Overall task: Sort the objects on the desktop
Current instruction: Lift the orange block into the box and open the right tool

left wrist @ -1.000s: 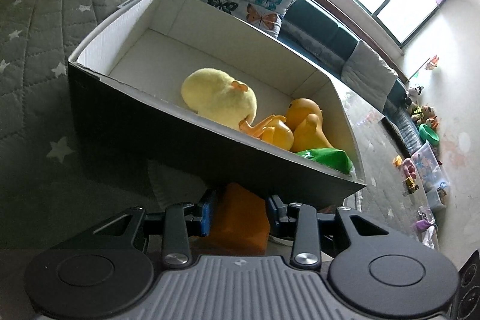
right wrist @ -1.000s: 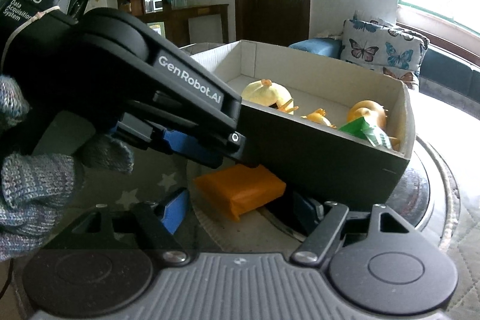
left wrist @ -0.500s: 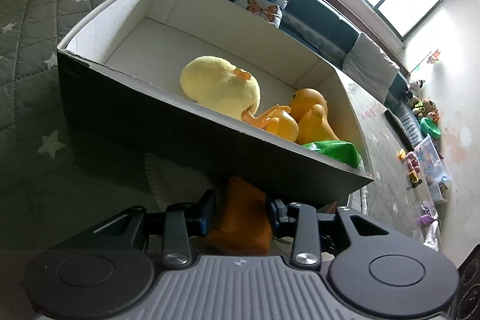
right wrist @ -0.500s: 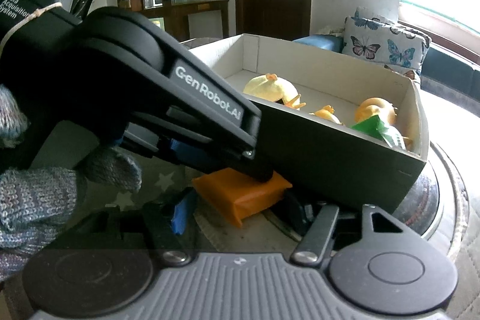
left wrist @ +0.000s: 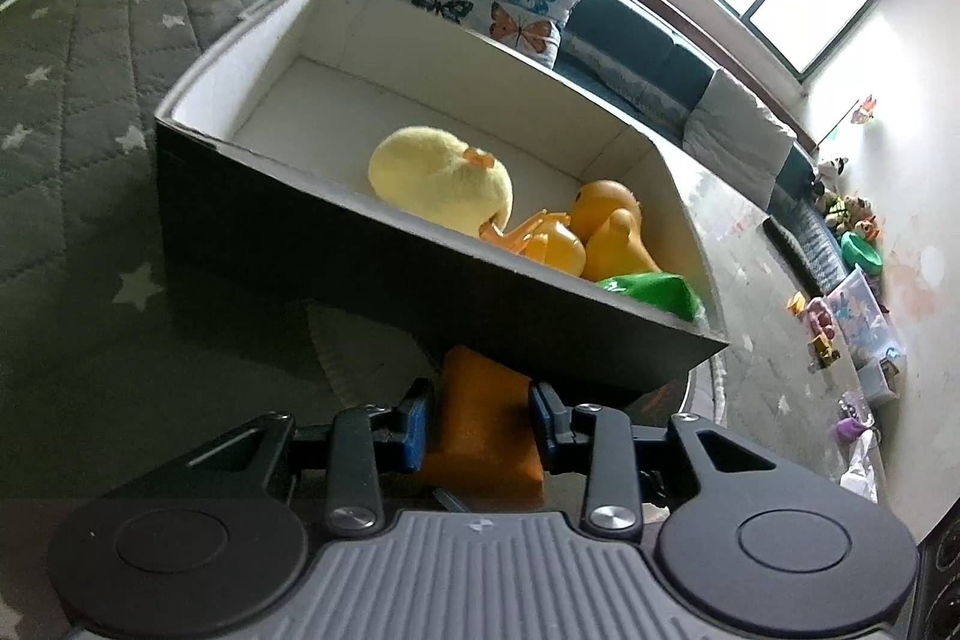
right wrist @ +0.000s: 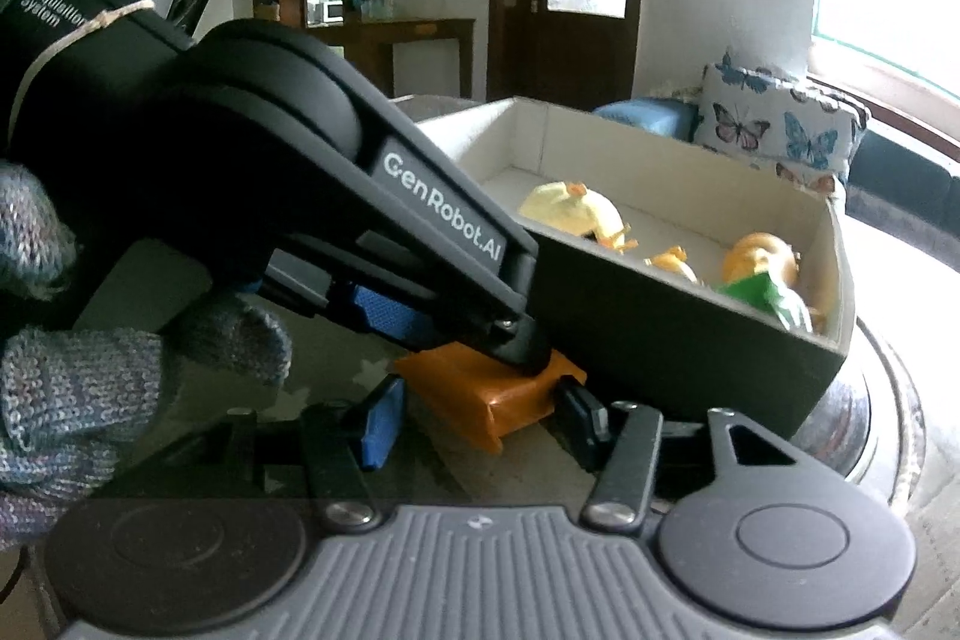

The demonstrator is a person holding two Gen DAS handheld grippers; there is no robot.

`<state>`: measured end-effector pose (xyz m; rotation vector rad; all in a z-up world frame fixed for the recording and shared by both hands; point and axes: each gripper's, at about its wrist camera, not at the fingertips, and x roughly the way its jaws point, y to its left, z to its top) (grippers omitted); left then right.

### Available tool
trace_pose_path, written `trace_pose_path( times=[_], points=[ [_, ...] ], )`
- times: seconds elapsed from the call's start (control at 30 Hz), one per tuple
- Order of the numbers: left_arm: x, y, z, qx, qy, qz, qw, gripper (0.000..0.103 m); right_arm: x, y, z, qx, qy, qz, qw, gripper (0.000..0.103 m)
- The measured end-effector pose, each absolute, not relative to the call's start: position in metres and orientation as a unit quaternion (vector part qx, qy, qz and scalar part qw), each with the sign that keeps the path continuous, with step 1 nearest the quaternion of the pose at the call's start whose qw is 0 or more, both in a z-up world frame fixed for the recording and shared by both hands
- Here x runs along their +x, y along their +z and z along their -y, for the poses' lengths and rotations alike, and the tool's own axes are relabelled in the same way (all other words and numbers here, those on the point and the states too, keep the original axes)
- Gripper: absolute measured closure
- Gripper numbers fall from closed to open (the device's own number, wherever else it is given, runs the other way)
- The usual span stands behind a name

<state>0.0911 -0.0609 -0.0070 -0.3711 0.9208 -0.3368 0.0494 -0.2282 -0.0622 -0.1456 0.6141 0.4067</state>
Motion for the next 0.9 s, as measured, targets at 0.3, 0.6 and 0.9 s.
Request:
trace_pose_path(
  times=[0.3,0.6,0.9],
  points=[
    [0.073,0.026,0.047,-0.182,-0.159,-0.401,0.884,0.067,0.038,-0.035,0.218,-0.095,0.217,-0.259,0.936,0.048],
    [0.093,0.052,0.040,-0.182,-0.148,-0.367,0.900,0.067,0.061,-0.016,0.210,-0.104,0.220,-0.226,0.943,0.048],
    [0.136,0.053,0.034,-0.186,-0.140,-0.356,0.905,0.067,0.103,-0.014,0.204,-0.097,0.210,-0.219,0.948,0.048]
  ],
)
